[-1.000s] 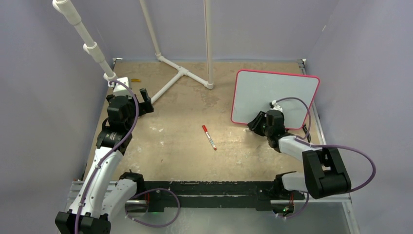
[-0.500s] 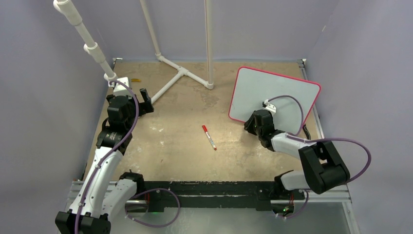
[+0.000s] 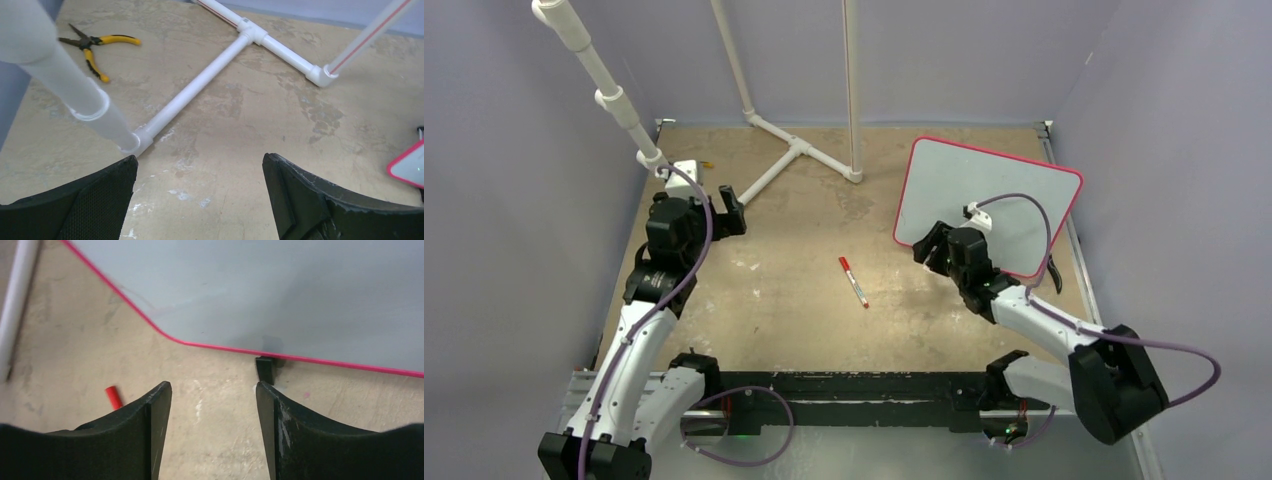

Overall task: Write a sentence on the whiteboard
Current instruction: Pick up the whiteboard marker at the center of the board.

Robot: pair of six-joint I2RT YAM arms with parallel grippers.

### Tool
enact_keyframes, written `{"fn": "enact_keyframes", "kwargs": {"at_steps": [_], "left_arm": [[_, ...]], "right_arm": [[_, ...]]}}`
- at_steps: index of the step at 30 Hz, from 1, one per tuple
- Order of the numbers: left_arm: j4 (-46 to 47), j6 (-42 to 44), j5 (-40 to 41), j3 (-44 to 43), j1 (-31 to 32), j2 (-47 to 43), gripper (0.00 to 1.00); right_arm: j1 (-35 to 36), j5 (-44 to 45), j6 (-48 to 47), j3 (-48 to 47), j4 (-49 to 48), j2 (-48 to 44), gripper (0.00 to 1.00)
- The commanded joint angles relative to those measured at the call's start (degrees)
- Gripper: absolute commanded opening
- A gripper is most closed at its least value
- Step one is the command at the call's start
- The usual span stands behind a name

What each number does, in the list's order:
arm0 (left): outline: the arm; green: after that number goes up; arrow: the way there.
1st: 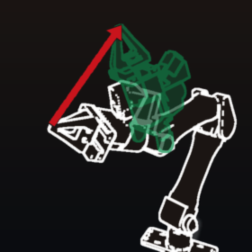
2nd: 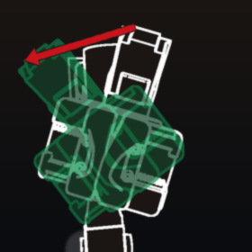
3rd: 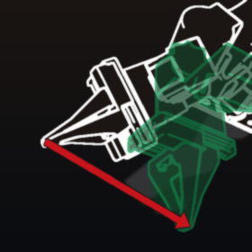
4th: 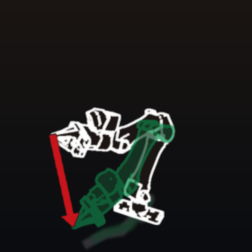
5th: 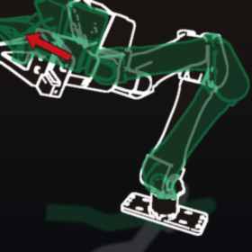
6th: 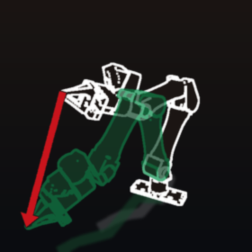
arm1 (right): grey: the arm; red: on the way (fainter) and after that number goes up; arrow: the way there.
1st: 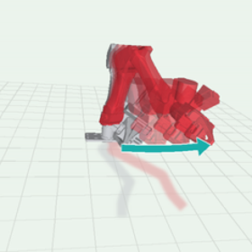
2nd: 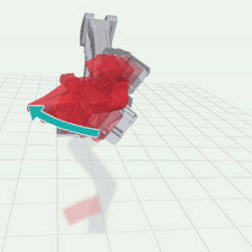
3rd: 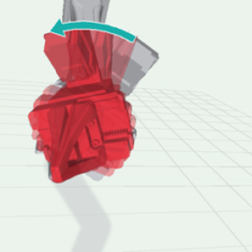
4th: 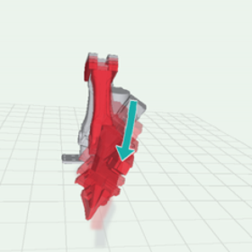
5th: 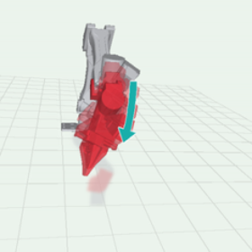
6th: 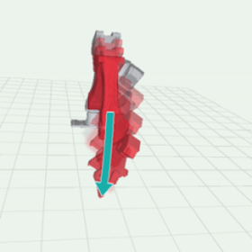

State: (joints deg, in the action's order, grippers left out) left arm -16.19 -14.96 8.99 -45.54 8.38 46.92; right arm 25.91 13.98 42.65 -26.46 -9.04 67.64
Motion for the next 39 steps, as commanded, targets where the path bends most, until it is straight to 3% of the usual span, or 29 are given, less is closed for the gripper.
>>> {"fn": "enact_keyframes", "kwargs": {"at_steps": [1,9,20,32,39], "left_arm": [[4.51,2.46,-10.12,1.7,0.5,0.09,0.94],[7.95,4.33,-22.36,3.11,4.65,2.61,0.92],[9.09,6.19,-28.68,3.87,7.99,4.73,0.91],[8.47,6.43,-28.92,3.64,9.32,6.3,0.91],[7.95,7.08,-28.69,3.7,10.43,6.61,0.91]], "right_arm": [[3.24,-3.18,-0.81,0.98,3.06,-5.52,0.68],[12.71,-7.46,-3.42,-1.44,3.34,-6.36,0.66],[29.43,3.74,-2.64,-17.64,10.49,17.28,0.57],[32.1,8.85,-0.82,-22.99,17.42,24.97,0.5],[32.1,8.67,0.22,-23.9,18.64,27.88,0.33]]}}
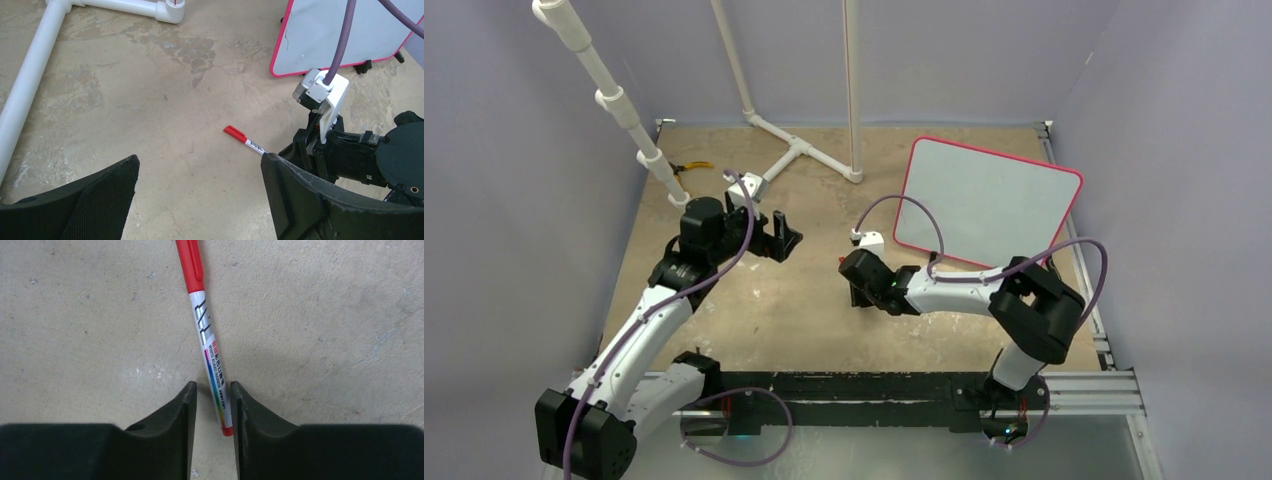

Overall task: Write a sentence on the whiteboard
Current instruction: Pick up the whiteboard marker at the center of the board.

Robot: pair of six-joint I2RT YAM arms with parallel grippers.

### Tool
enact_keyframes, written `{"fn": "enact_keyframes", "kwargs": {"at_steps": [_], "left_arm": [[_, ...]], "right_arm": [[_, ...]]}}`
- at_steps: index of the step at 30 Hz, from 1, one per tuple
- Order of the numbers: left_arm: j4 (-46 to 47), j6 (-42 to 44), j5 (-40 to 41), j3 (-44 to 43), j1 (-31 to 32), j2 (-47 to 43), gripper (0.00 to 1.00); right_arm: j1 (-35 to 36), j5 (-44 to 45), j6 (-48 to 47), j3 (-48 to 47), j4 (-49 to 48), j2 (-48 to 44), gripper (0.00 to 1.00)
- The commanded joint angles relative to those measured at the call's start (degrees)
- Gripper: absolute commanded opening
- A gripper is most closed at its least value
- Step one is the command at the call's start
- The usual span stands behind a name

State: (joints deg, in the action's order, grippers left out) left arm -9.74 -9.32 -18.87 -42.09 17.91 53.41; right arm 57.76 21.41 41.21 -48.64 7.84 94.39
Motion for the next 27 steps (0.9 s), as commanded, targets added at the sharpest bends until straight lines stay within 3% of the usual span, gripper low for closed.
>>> {"fn": "enact_keyframes", "kwargs": {"at_steps": [1,4,5,10,17,25,27], "left_arm": [[1.24,1.59,-0.63,0.25,1.3,0.07,0.9],[0.55,2.85,0.21,0.38,2.81,-0.19,0.89],[0.51,3.21,0.5,0.56,3.4,-0.44,0.89],[0.68,5.27,-1.07,1.34,7.09,-0.88,0.86],[1.07,10.42,-2.08,2.94,18.8,-1.56,0.85],[-3.79,17.09,13.5,4.89,37.93,-5.45,0.84],[-4.06,18.03,17.99,5.41,41.16,-6.43,0.84]], "right_arm": [[0.25,1.14,1.93,-1.65,1.76,1.1,0.26],[0.25,-0.59,2.32,-1.63,2.84,0.01,0.03],[0.25,-0.7,1.99,-1.63,3.3,-0.87,0.0],[-0.3,-3.74,-3.32,-2.02,5.24,-7.31,0.0],[-8.13,-25.51,-10.63,1.03,8.53,-16.96,0.0],[-12.14,-46.96,-14.87,1.49,17.64,-27.9,0.0],[-12.14,-47.97,-16.85,1.2,20.02,-28.36,0.0]]}}
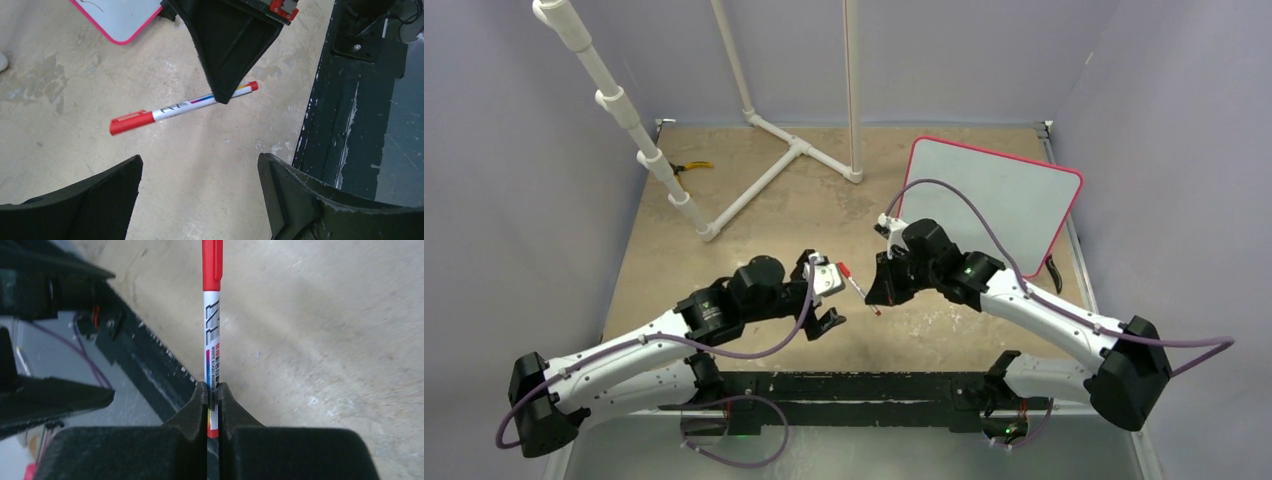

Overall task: Write a sentence on the whiteboard
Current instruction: Pick up the whiteboard marker at the center of the board.

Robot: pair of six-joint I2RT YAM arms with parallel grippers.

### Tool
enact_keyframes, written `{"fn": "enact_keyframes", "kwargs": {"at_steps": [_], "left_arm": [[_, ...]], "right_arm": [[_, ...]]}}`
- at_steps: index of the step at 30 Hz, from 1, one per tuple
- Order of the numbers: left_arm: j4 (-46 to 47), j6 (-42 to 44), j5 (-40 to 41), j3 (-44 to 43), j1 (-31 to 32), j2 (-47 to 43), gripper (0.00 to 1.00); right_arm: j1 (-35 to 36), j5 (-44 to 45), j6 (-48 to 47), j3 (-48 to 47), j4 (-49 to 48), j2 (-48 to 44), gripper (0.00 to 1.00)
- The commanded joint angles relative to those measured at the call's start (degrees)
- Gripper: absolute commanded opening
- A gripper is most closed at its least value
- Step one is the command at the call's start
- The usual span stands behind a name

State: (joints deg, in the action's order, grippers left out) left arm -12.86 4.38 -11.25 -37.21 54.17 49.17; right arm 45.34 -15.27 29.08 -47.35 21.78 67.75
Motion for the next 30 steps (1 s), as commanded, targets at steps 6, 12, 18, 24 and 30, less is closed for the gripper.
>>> {"fn": "enact_keyframes", "kwargs": {"at_steps": [6,12,18,24,30], "left_arm": [[-1.25,8.27,21.59,1.13,14.58,-2.06,0.82],[-2.78,9.15,23.37,1.08,20.69,1.07,0.81],[-2.36,9.83,24.35,0.98,22.41,2.87,0.81],[-2.28,10.29,25.92,0.85,23.96,4.23,0.81],[-2.33,10.19,27.01,0.57,25.8,5.21,0.53]], "right_arm": [[0.29,-14.32,-7.28,-0.69,11.25,-2.43,0.0],[0.41,-19.63,-9.13,-1.88,12.75,-3.32,0.0],[0.37,-23.4,-10.36,-2.27,12.28,-3.72,0.0],[0.54,-28.34,-11.2,-2.73,11.76,-4.18,0.0],[0.71,-30.75,-12.87,-3.89,12.86,-4.08,0.0]]}}
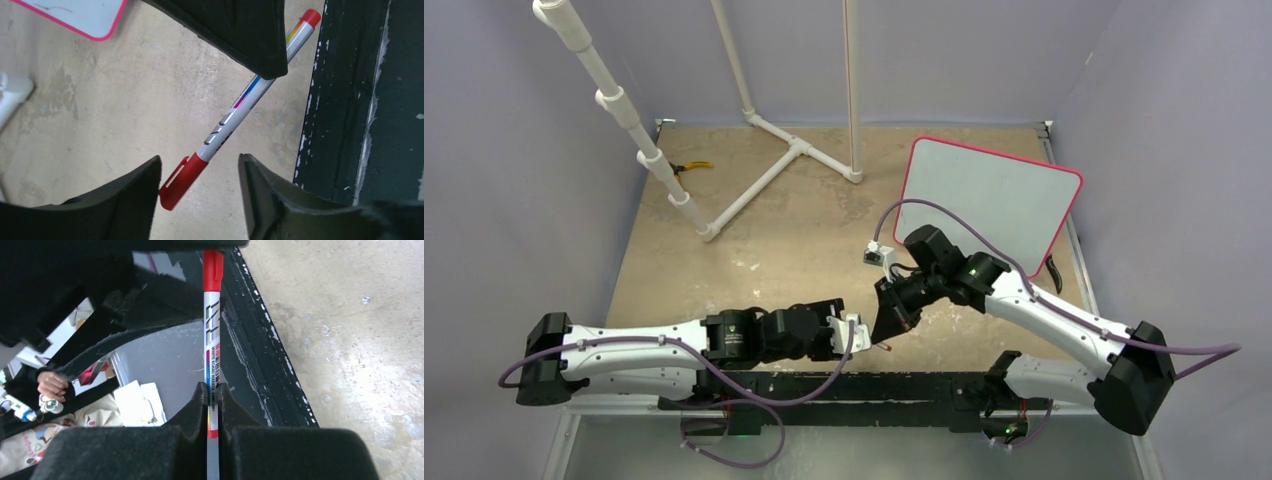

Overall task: Write a sentence on the whiteboard
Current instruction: Pick up the whiteboard marker at the center of the board, then open the whiteboard marker.

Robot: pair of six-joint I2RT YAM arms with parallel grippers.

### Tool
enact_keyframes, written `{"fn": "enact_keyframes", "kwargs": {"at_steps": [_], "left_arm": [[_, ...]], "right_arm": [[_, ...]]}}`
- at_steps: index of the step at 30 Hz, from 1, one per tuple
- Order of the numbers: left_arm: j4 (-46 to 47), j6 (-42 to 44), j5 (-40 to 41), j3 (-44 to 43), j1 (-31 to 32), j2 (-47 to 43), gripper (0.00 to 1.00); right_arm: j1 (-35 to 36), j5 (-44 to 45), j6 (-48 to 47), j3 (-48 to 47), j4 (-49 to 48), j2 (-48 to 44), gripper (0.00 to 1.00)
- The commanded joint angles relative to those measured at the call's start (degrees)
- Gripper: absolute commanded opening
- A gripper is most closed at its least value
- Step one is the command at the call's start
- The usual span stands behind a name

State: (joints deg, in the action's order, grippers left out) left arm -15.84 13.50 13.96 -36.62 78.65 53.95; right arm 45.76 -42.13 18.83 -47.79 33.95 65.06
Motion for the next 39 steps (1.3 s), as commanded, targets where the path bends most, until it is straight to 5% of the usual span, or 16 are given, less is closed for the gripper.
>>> {"fn": "enact_keyframes", "kwargs": {"at_steps": [1,8,13,18,21,39], "left_arm": [[0.63,1.02,2.43,-0.08,1.63,0.51,0.47],[-0.11,-0.03,4.83,-0.88,3.7,2.47,0.0],[-0.16,-1.1,5.03,-0.99,4.32,2.52,0.0],[0.22,-2.14,4.54,-0.76,4.32,0.8,0.0],[0.43,-2.58,4.1,-0.73,4.27,0.45,0.0],[0.66,-7.26,-2.47,-2.39,1.4,2.01,0.0]], "right_arm": [[0.3,-3.6,-2.88,-3.74,1.02,-1.34,0.0],[0.3,-1.75,-2.03,-4.91,1.53,-1.66,0.0],[0.3,0.22,1.47,-3.75,-2.42,-3.15,0.0],[0.3,1.5,3.47,-1.19,-7.53,-4.39,0.44],[0.3,1.13,4.97,0.04,-10.25,-4.37,0.55],[1.86,0.86,12.45,6.52,-21.62,-4.55,0.54]]}}
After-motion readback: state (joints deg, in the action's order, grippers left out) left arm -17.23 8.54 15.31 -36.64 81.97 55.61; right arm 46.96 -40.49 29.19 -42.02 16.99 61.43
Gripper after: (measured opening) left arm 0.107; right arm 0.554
